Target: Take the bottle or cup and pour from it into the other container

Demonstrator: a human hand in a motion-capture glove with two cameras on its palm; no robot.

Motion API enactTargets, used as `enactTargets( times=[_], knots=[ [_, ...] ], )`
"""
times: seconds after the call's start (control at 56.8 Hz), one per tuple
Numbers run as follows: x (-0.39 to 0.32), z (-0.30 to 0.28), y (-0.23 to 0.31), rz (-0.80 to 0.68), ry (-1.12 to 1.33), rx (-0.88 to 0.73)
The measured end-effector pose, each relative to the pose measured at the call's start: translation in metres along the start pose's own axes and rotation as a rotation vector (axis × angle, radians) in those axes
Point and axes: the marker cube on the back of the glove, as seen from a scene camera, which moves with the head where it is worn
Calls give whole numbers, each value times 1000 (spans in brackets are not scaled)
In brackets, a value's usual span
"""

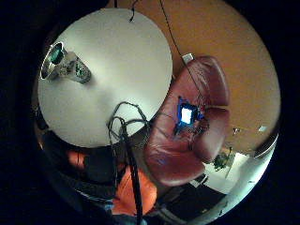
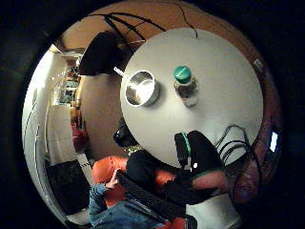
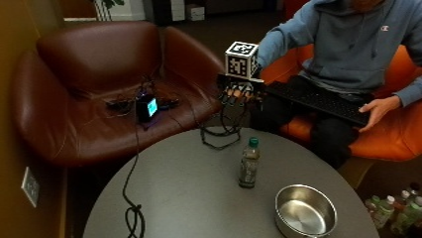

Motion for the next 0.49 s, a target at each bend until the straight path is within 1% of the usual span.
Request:
enactTargets(
  times=[0.176, 0.493],
  knots=[
    [28, 13, 7, -4, -44, -6],
    [68, 45, 0, 13, -229, -51]
  ],
)
